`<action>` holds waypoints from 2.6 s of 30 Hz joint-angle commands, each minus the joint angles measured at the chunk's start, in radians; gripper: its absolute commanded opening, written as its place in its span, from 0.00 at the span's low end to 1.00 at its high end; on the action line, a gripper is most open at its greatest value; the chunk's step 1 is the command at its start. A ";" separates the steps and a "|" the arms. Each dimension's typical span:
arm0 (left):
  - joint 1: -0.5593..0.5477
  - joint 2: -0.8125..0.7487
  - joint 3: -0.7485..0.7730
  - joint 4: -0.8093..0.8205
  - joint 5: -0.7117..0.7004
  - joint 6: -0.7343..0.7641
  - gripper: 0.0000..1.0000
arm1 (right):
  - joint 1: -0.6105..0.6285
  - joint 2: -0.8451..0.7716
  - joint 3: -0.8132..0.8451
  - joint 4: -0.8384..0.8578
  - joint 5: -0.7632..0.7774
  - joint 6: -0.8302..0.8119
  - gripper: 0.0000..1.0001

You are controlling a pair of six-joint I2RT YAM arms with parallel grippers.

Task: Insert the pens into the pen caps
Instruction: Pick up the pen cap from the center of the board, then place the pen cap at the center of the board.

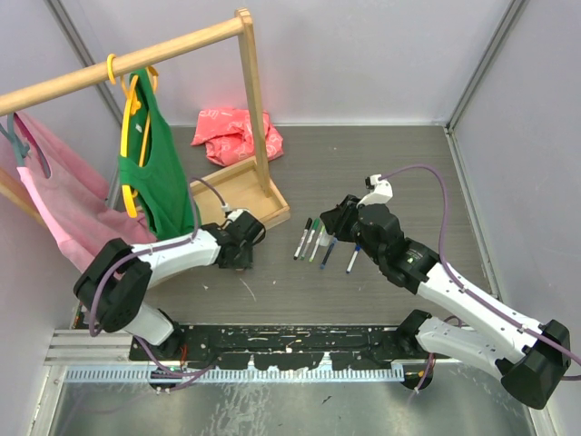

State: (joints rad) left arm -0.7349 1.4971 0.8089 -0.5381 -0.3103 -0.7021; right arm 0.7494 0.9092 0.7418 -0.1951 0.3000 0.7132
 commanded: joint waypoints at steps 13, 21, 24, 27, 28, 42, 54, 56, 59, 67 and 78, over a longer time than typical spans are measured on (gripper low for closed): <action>0.017 0.027 0.012 0.085 0.012 0.089 0.21 | -0.005 -0.038 0.002 0.043 0.008 -0.009 0.09; -0.017 -0.144 0.025 0.154 0.146 0.182 0.13 | -0.006 -0.059 0.032 0.001 0.079 -0.068 0.09; -0.085 -0.150 0.068 0.175 0.178 0.185 0.11 | -0.007 -0.084 0.050 -0.026 0.132 -0.097 0.09; -0.164 -0.111 0.111 0.209 0.188 0.181 0.11 | -0.006 -0.142 0.049 -0.033 0.191 -0.104 0.09; -0.190 -0.092 0.126 0.219 0.187 0.178 0.11 | -0.006 -0.164 0.045 -0.033 0.209 -0.103 0.08; -0.386 0.191 0.277 0.312 0.218 0.181 0.11 | -0.006 -0.351 0.002 -0.090 0.360 -0.102 0.06; -0.420 0.312 0.313 0.319 0.172 0.201 0.18 | -0.007 -0.363 0.006 -0.113 0.368 -0.102 0.06; -0.420 0.326 0.314 0.314 0.169 0.202 0.20 | -0.006 -0.365 0.004 -0.115 0.367 -0.100 0.06; -0.420 0.332 0.306 0.314 0.165 0.201 0.23 | -0.006 -0.364 0.003 -0.118 0.366 -0.097 0.06; -0.420 0.264 0.292 0.303 0.159 0.205 0.34 | -0.006 -0.363 0.013 -0.122 0.370 -0.101 0.06; -0.420 0.075 0.307 0.265 0.135 0.233 0.45 | -0.006 -0.358 0.019 -0.122 0.371 -0.101 0.06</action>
State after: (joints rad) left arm -1.1511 1.6699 1.0950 -0.2749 -0.1425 -0.4953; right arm 0.7441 0.5541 0.7403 -0.3382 0.6464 0.6224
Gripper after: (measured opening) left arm 0.443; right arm 0.352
